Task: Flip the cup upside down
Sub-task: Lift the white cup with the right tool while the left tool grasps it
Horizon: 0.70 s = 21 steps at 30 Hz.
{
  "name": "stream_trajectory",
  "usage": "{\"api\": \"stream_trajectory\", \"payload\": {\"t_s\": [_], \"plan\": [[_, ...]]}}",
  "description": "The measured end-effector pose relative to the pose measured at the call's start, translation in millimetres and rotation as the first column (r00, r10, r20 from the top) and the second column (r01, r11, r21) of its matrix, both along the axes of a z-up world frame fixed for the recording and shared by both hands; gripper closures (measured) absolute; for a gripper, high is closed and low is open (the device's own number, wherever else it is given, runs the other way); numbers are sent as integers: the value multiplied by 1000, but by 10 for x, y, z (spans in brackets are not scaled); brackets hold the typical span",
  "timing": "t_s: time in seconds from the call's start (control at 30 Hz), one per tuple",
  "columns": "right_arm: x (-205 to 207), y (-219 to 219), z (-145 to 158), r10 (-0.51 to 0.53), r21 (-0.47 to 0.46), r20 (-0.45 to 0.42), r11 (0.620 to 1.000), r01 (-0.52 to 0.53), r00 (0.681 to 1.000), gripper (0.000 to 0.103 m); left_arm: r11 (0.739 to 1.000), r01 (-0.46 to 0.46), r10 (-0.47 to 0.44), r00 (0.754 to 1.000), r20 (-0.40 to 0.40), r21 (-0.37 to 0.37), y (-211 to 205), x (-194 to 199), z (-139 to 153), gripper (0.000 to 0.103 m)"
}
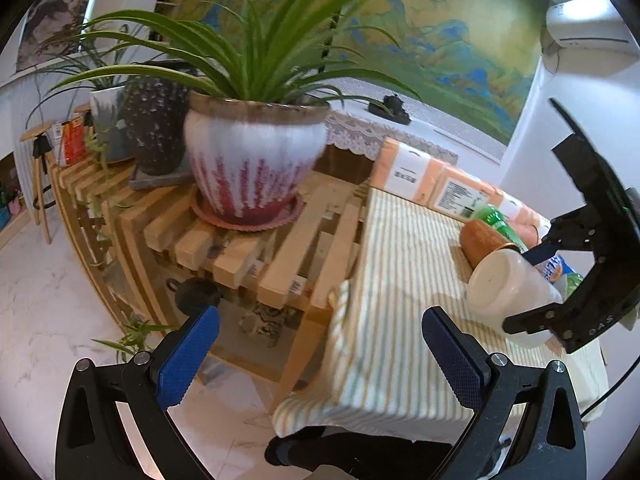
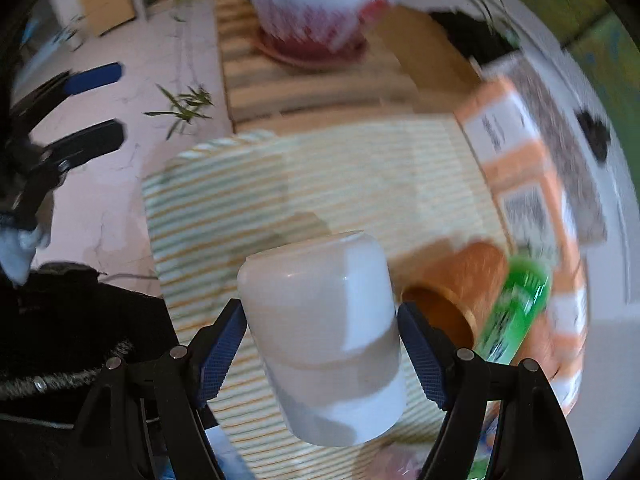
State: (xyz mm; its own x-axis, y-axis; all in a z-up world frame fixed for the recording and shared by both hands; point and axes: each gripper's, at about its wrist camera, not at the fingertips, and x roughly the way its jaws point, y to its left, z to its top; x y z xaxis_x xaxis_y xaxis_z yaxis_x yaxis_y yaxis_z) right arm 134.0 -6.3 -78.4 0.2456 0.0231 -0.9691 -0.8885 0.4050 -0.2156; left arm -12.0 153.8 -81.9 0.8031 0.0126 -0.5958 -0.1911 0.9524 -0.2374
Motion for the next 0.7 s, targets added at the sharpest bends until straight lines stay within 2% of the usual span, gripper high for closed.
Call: {"api": "stream_trajectory", "payload": {"t_s": [0.17, 0.3, 0.43, 0.6, 0.7], "plan": [[73, -88, -125, -99, 4, -11, 995, 99, 995, 29, 1000, 20, -20, 1000, -2, 1, -121, 54, 45, 0], [44, -109, -214, -102, 11, 40, 995, 102, 994, 28, 999, 28, -28, 1000, -14, -19, -183, 101, 79, 1], [4, -171, -126, -96, 72, 55, 993, 92, 994, 28, 998, 50, -52, 998, -40, -43, -253, 142, 90, 0], [-145, -462, 230, -125, 207, 121, 973, 98, 985, 28, 996, 58, -63, 996, -66, -65, -355, 228, 143, 1], [-268, -830, 487, -238, 345, 155, 923, 173, 959, 28, 991, 70, -81, 993, -89, -118, -431, 312, 177, 1]]}}
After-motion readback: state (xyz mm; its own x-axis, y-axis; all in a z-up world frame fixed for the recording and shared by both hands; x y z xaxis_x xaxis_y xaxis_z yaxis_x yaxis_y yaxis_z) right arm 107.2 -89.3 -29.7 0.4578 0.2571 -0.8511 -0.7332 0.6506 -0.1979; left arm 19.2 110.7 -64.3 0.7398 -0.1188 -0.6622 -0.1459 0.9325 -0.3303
